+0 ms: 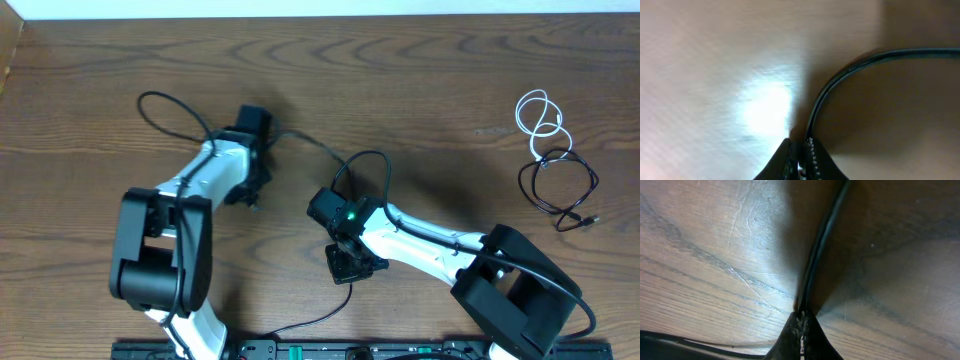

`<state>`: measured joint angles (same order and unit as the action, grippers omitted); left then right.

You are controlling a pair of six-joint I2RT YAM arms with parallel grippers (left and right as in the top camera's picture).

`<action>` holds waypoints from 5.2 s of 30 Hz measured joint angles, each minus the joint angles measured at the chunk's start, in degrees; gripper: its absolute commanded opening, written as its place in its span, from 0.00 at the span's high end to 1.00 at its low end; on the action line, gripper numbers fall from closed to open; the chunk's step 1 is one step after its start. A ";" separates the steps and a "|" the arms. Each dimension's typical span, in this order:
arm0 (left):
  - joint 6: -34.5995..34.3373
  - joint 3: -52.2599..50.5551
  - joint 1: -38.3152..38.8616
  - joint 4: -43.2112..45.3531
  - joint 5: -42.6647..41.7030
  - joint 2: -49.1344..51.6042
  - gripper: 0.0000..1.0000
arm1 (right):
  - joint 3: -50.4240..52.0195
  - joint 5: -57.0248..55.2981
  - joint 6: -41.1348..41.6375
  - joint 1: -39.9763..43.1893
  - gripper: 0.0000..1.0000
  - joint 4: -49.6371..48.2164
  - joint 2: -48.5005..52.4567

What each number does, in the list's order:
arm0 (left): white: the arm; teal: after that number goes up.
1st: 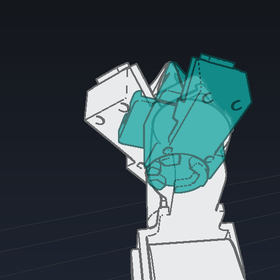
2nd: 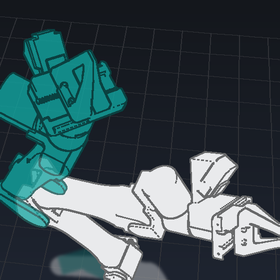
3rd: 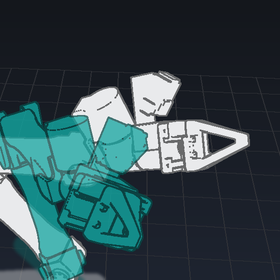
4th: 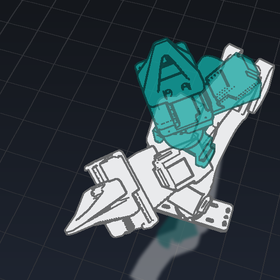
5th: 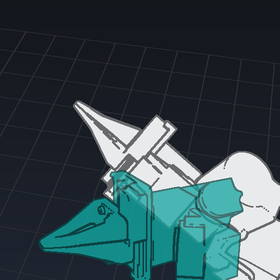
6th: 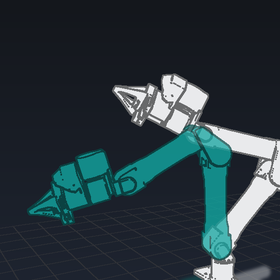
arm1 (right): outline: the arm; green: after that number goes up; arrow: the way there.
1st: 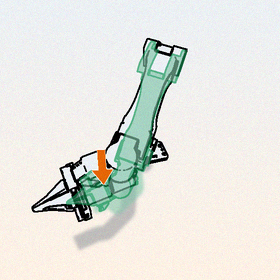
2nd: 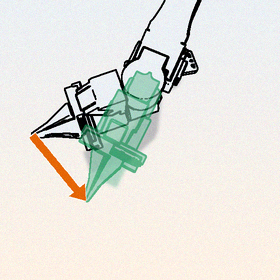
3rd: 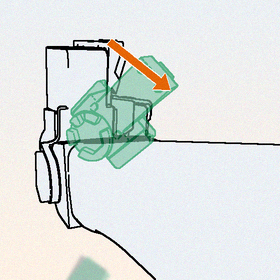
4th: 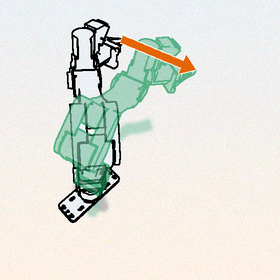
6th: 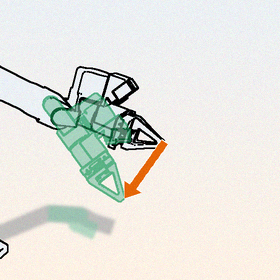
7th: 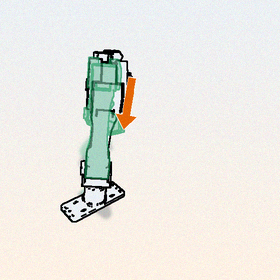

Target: Untangle cables

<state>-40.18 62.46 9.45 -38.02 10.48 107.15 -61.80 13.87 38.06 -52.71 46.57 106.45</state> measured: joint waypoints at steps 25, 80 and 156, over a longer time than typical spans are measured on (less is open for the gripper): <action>25.40 -1.46 -9.49 -20.33 -20.70 1.20 0.92 | -0.04 -12.72 5.18 17.03 0.98 -10.58 -0.35; 26.16 -2.01 -1.31 -19.47 -25.07 1.57 0.83 | -0.44 -23.69 -6.62 20.44 0.27 -17.88 1.33; 25.46 3.80 -8.87 -23.30 -25.38 -36.13 0.02 | -9.68 -22.97 -32.39 24.74 0.99 -37.70 -29.68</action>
<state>-14.72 66.26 0.58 -61.32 -14.90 71.02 -71.48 -9.10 5.67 -27.97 8.86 76.77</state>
